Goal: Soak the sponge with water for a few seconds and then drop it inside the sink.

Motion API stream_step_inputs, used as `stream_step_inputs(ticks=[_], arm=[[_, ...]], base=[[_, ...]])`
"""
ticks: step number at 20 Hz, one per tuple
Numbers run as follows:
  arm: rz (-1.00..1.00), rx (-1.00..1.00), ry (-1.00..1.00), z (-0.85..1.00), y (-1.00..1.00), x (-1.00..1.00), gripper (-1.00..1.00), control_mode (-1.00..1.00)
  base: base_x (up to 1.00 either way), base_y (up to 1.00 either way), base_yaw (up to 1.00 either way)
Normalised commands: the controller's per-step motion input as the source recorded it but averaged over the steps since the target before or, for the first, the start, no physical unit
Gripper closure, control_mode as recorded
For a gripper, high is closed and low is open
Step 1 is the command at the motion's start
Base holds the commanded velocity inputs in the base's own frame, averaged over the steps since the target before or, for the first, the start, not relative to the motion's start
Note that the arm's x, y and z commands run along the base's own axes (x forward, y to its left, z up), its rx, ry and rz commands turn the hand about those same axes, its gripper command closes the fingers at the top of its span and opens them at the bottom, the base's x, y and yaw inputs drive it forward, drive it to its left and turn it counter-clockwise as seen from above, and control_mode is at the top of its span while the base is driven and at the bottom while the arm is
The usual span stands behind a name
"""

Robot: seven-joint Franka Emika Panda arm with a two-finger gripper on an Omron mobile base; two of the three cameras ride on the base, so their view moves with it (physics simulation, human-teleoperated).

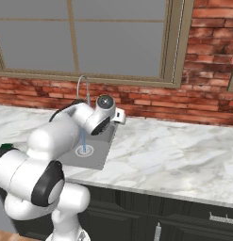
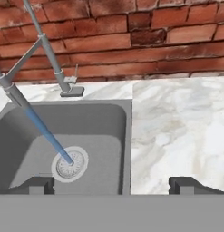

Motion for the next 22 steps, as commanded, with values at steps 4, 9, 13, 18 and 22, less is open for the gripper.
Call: stream_step_inputs(ticks=[4,9,13,18,22], arm=[[0.0,-0.08,0.2,0.31,-0.03,-0.37,-1.0,-1.0],[0.0,-0.11,0.3,0.29,0.0,-0.21,-1.0,-1.0],[0.0,-0.03,0.21,0.09,0.0,-0.21,-1.0,-1.0],[0.0,-0.01,0.05,0.0,0.0,-0.4,-1.0,-1.0],[0.0,0.0,0.0,0.0,0.0,-0.35,-1.0,-1.0]], base=[[0.0,0.0,0.0],[0.0,0.0,0.0],[0.0,0.0,0.0],[0.0,0.0,0.0],[0.0,0.0,0.0]])
